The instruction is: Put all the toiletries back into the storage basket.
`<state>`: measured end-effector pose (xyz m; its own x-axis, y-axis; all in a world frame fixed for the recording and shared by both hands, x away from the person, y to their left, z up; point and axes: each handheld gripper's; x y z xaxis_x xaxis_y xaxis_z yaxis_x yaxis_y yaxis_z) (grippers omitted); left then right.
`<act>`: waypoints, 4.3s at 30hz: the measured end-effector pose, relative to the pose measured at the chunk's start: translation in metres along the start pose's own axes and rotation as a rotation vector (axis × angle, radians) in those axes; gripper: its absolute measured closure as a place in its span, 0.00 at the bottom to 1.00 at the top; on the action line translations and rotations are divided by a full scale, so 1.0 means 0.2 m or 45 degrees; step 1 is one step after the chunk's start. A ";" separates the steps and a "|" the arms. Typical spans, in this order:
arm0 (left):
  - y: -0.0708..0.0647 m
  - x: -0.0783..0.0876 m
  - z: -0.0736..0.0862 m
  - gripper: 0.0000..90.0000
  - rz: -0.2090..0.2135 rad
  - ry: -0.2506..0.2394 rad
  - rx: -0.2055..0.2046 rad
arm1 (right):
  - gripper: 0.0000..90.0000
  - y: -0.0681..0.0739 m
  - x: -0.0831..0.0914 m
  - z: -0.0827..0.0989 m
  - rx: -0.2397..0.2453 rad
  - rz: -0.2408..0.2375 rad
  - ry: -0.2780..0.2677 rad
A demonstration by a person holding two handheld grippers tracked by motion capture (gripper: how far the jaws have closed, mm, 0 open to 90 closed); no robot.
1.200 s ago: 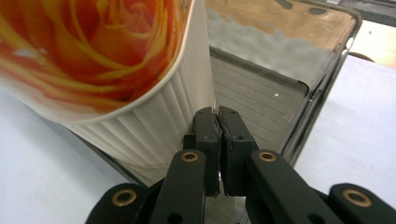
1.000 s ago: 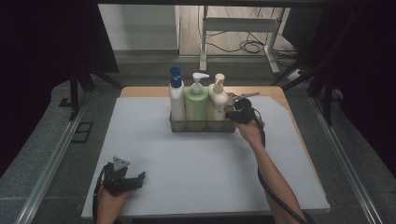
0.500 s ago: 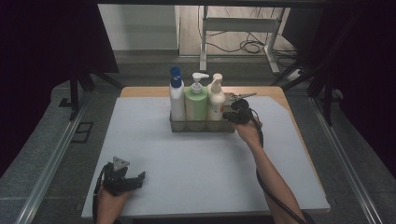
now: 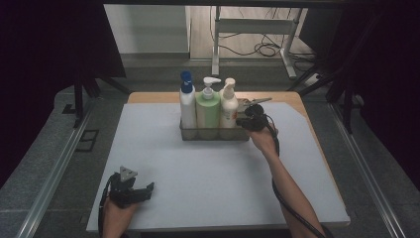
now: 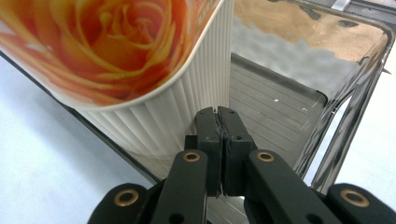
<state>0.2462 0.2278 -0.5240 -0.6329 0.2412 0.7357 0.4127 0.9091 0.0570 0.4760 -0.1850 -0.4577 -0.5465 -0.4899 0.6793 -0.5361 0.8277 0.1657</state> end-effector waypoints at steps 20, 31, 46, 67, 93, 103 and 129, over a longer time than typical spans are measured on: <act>0.00 0.00 0.00 0.13 0.000 0.001 0.000 | 1.00 0.02 -0.01 0.00 0.017 -0.013 0.048; 0.00 0.00 0.00 0.13 0.000 0.001 0.000 | 1.00 0.03 0.00 0.01 0.034 -0.025 0.055; 0.00 0.00 0.00 0.13 0.000 0.001 0.000 | 0.94 0.03 0.00 0.02 0.021 -0.025 0.032; 0.00 0.00 0.00 0.13 -0.001 0.000 0.000 | 0.55 0.00 0.08 0.04 0.024 0.017 -0.055; 0.00 0.00 0.00 0.13 -0.001 -0.001 0.000 | 0.34 0.05 0.22 0.07 0.133 0.004 -0.073; 0.00 0.00 0.00 0.13 -0.001 -0.001 0.000 | 0.30 0.07 0.26 0.10 0.159 -0.007 -0.074; 0.00 0.00 0.00 0.13 -0.002 -0.001 0.000 | 0.08 0.10 0.45 0.23 0.261 -0.037 -0.059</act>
<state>0.2461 0.2276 -0.5241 -0.6341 0.2399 0.7351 0.4118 0.9094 0.0585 0.3873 -0.2249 -0.4263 -0.5556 -0.5287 0.6417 -0.6692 0.7424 0.0323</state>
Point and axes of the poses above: each handheld gripper's, and its own axes: x roughly backward along the jaws, z roughly out of its underside, y roughly to its left, and after that the axes turned 7 degrees about -x, right-handed
